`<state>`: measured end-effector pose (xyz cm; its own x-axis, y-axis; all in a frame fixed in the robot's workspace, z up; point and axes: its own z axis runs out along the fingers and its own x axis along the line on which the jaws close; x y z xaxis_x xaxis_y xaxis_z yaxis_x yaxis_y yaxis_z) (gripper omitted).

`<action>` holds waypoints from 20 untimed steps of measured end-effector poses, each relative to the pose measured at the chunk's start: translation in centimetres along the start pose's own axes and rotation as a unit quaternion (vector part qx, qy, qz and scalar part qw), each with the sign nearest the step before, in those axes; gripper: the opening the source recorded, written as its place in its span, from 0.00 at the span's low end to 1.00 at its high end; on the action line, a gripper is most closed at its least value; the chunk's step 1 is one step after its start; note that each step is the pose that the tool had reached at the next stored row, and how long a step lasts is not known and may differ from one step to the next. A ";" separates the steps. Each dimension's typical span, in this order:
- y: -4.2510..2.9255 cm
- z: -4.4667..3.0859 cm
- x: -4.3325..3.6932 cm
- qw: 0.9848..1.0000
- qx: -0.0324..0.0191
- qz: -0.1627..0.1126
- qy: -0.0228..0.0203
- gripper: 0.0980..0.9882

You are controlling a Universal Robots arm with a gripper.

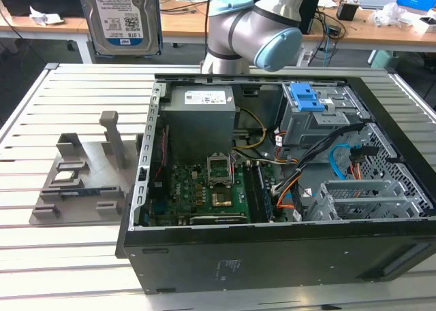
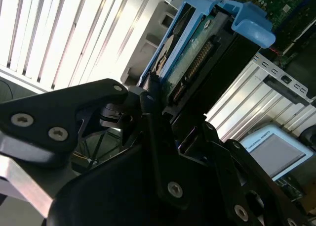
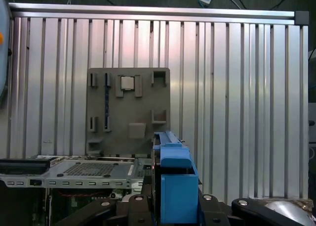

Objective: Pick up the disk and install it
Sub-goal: 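Pick up the disk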

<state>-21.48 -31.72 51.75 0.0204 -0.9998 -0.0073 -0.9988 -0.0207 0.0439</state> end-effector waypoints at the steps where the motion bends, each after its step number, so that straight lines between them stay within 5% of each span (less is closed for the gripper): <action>1: -0.42 -0.02 0.01 1.000 0.000 0.000 0.000 0.30; 20: -6.87 -0.30 0.14 1.000 0.000 0.000 0.000 0.30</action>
<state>-14.60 -31.72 51.75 0.0203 -0.9998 -0.0074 -0.9988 -0.0206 0.0439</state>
